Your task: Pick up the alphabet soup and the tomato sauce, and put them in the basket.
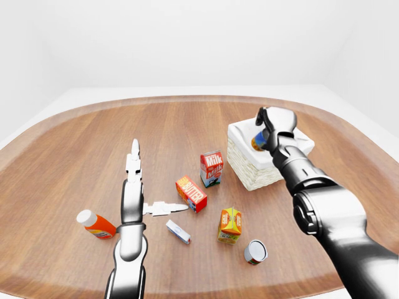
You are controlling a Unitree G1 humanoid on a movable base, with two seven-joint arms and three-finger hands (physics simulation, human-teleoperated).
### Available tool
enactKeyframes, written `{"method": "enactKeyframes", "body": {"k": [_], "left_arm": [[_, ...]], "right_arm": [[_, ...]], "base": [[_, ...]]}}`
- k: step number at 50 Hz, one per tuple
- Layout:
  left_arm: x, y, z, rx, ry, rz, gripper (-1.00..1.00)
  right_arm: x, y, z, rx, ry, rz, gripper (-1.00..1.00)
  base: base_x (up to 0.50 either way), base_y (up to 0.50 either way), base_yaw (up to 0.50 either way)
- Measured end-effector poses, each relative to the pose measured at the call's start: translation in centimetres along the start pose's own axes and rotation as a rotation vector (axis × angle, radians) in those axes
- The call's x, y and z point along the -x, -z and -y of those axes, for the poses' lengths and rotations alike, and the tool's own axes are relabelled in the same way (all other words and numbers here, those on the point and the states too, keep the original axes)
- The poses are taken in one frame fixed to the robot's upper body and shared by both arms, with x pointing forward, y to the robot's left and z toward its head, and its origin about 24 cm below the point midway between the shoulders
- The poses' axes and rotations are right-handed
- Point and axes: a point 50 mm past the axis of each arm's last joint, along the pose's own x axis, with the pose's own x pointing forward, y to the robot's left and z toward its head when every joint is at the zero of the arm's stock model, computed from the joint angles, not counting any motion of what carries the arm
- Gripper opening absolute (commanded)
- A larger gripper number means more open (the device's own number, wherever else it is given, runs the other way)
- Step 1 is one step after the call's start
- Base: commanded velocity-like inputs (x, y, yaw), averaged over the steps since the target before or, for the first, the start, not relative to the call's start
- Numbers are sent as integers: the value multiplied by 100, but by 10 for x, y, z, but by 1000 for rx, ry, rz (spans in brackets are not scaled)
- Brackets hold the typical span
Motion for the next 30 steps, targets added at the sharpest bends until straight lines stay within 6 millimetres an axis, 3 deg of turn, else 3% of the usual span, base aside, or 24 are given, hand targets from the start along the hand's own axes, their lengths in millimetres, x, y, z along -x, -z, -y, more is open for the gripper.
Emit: {"method": "enactKeyframes", "body": {"k": [1, 30], "left_arm": [[0, 0, 0, 0, 0, 0, 100], [0, 0, 0, 0, 0, 2, 100]], "right_arm": [[0, 0, 0, 0, 3, 0, 100], [-3, -2, 8, 0, 41, 7, 100]], "base": [[0, 0, 0], [0, 0, 0]]}}
